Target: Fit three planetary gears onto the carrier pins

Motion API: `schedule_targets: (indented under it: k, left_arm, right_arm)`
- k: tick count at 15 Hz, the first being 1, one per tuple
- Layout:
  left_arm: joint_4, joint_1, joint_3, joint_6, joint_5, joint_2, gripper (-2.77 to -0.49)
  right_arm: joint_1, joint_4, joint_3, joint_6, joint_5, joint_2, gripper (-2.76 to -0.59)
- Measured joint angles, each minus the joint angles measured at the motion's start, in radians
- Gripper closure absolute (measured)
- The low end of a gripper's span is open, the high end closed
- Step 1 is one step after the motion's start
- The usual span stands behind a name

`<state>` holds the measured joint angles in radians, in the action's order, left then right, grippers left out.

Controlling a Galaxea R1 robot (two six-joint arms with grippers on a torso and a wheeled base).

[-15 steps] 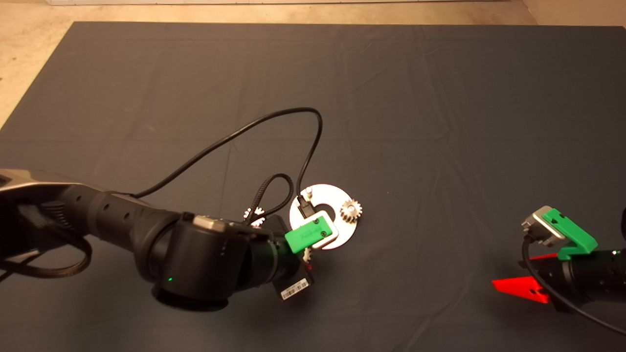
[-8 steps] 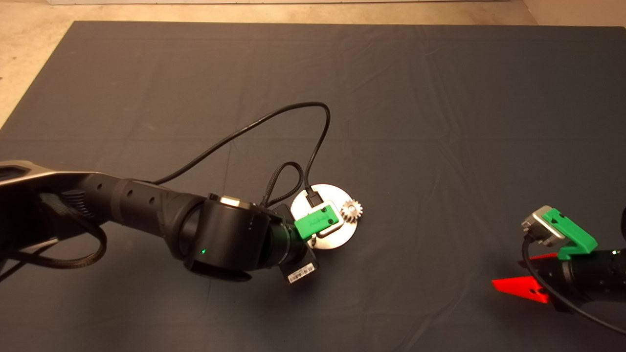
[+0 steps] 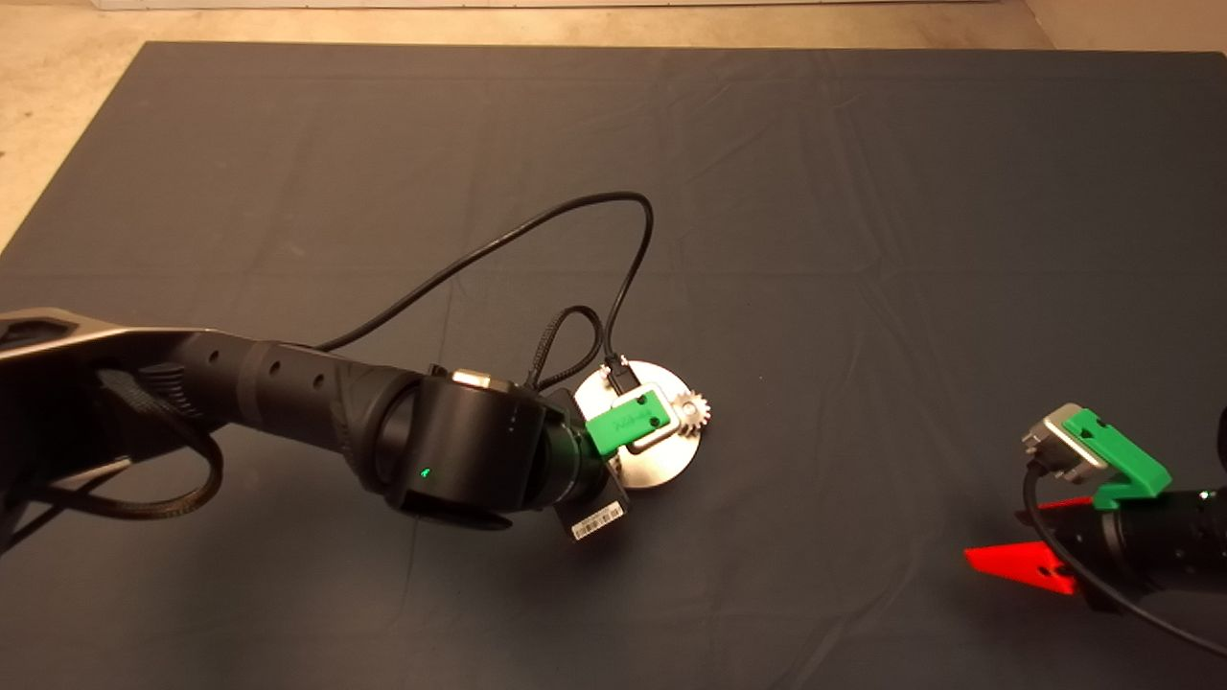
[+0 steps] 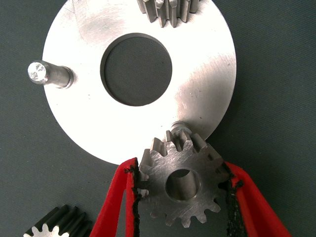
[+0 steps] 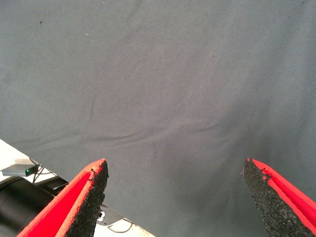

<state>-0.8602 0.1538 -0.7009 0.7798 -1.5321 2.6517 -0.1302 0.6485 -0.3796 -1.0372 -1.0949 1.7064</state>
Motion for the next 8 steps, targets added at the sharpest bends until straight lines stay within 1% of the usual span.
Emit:
schedule_targets:
  k: [4, 8]
  left_arm:
    - [0.0, 0.003, -0.01, 0.0, -0.002, 0.014, -0.81]
    - [0.001, 0.018, -0.018, 0.0, -0.002, 0.03, -0.81]
  right_arm:
    - [0.0, 0.0, 0.0, 0.001, 0.0, 0.0, -2.02]
    - [0.0, 0.0, 0.0, 0.003, 0.0, -0.01, -2.02]
